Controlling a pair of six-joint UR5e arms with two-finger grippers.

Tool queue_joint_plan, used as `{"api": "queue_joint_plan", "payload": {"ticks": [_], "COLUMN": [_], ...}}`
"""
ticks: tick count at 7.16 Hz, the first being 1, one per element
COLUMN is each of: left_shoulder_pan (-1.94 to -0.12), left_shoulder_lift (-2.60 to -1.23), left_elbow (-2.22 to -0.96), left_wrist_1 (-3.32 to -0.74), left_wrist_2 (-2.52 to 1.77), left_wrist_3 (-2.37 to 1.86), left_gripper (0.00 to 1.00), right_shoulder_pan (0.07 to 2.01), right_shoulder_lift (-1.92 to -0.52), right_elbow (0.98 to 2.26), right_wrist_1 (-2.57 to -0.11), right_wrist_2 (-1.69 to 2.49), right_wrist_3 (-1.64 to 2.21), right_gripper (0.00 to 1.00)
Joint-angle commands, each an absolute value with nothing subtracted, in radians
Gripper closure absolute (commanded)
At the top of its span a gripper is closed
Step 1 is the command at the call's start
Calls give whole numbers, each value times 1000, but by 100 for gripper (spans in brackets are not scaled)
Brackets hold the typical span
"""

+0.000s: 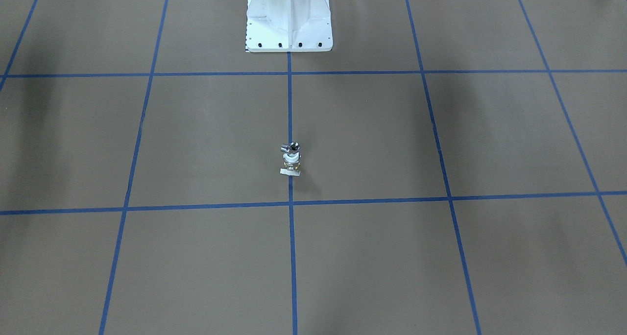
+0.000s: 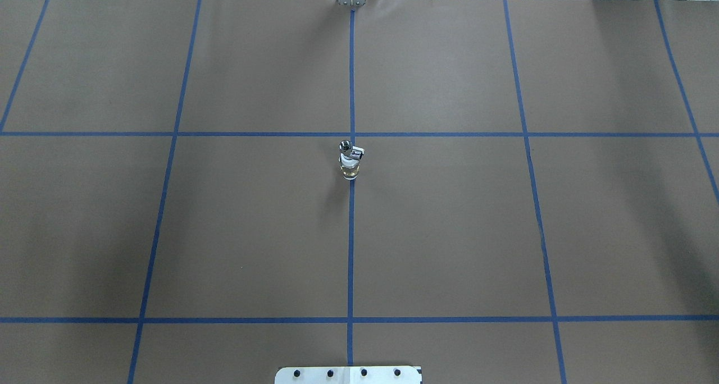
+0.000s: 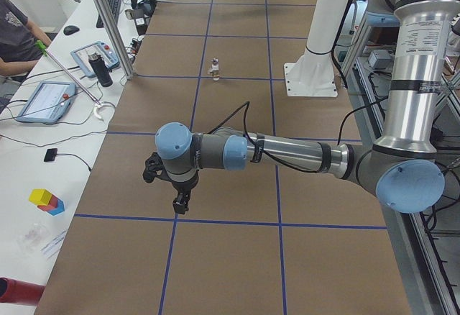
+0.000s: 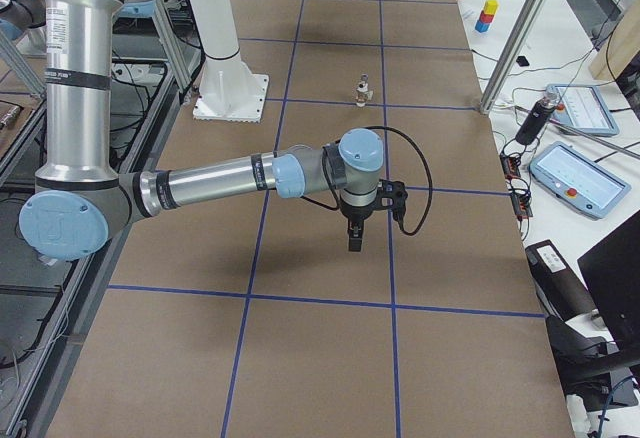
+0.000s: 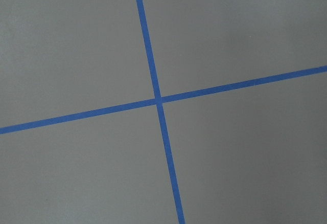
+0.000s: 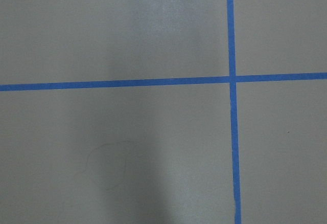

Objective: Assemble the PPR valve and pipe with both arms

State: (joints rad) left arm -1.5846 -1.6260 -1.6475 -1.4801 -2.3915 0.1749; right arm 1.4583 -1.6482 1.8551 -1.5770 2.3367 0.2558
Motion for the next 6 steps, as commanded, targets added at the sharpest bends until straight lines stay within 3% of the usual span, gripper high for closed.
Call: {"api": "queue_joint_plan", "payload": {"ticks": [1,6], "left_shoulder_pan": [-1585,-1604], "left_shoulder_lift": [-1626,-1597], "left_elbow": [-1649,-1649], "left_wrist_1": [-1482,-1485], "left_wrist_2": [-2391,-2391], "left_wrist_3": [175,178], "left_gripper": [0,0], "right_shoulder_pan": [1488,1488], "right_shoulder_lift": [-1644,-1649], "right_elbow": [1826,1824], "right_wrist_1": [-1578,-1578], "right_wrist_2": [2338,2330], "right_wrist_3": [175,173], "right_gripper": [0,0]}}
